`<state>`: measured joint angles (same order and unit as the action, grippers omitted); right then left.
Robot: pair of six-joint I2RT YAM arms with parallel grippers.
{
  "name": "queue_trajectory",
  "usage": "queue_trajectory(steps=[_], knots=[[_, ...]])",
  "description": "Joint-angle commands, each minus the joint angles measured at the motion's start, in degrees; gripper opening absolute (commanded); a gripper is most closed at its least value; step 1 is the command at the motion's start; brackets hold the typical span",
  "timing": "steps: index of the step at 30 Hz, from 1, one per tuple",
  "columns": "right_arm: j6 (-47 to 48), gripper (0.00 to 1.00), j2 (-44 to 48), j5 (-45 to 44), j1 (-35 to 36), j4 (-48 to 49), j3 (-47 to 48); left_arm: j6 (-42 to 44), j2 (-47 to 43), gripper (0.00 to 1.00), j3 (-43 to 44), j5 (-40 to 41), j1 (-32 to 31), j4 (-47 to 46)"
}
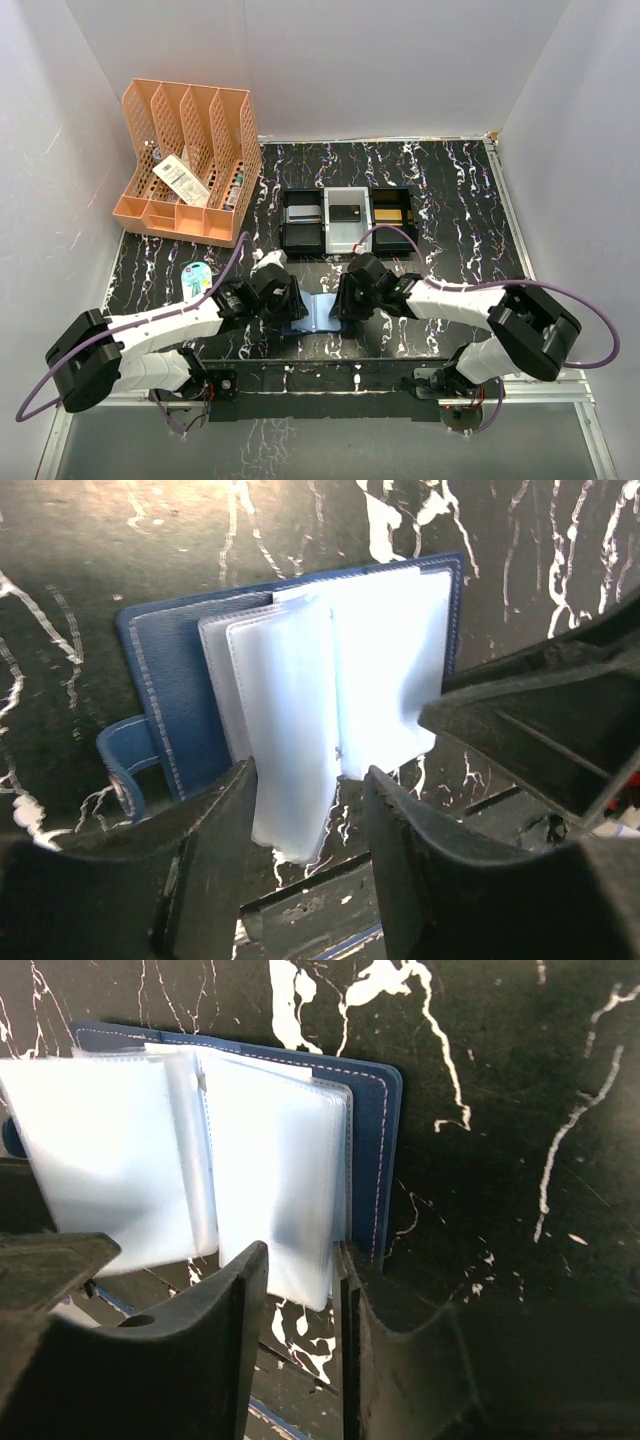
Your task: Take the credit cards out of the card holder
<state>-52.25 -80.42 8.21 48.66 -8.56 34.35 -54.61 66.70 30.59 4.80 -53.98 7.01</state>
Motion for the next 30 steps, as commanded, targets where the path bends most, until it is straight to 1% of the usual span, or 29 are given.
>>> queue_trajectory(steps=[1,3,7,8,10,12,13,17,20,23,26,28,30], knots=[[1.17,0.37,4.48,-6.21,0.28,-3.72,3.67,1.25,-1.98,0.5,4.34,6.71,-0.16,13.16],[1.82,0.47,7.15,-9.91,0.25,-6.28,5.17,2.04,-3.49,0.56,5.33,8.3,-0.09,15.81],[3.08,0.61,11.74,-16.42,0.28,-8.51,6.78,3.31,-6.15,0.62,7.6,11.53,-0.05,20.05],[3.04,0.64,12.78,-17.43,0.22,-8.57,7.05,3.7,-6.62,0.65,8.24,11.95,-0.03,20.81],[5.94,0.66,14.22,-18.71,0.18,-8.45,7.8,4.42,-7.19,0.72,9.65,13.28,0.08,22.59],[8.04,0.68,15.47,-20.4,0.16,-8.57,8.47,4.66,-7.55,0.92,10.91,15.15,0.24,24.56],[9.03,0.69,16.12,-21.62,0.2,-8.47,8.53,5.09,-7.69,0.98,11.46,16.11,0.38,25.14],[13.63,0.79,18.86,-25.04,0.2,-6.59,8.0,6.83,-9.06,0.99,13.6,19.35,1.62,27.0],[16.94,0.83,21.45,-26.49,0.2,-4.1,7.19,8.59,-10.69,0.99,14.72,20.48,3.33,27.97],[19.85,0.89,24.07,-28.72,0.2,-2.49,6.79,10.74,-12.66,0.99,15.83,20.45,6.68,29.85],[21.6,0.96,26.57,-34.67,0.2,-2.56,6.69,13.0,-15.23,0.99,16.35,17.87,11.87,30.37],[25.73,0.97,28.04,-38.28,0.2,-0.47,6.02,14.54,-16.9,0.99,16.57,17.63,14.61,30.19],[35.75,0.97,29.25,-38.74,0.2,3.09,5.43,16.45,-17.86,0.99,17.27,18.98,16.3,30.08]])
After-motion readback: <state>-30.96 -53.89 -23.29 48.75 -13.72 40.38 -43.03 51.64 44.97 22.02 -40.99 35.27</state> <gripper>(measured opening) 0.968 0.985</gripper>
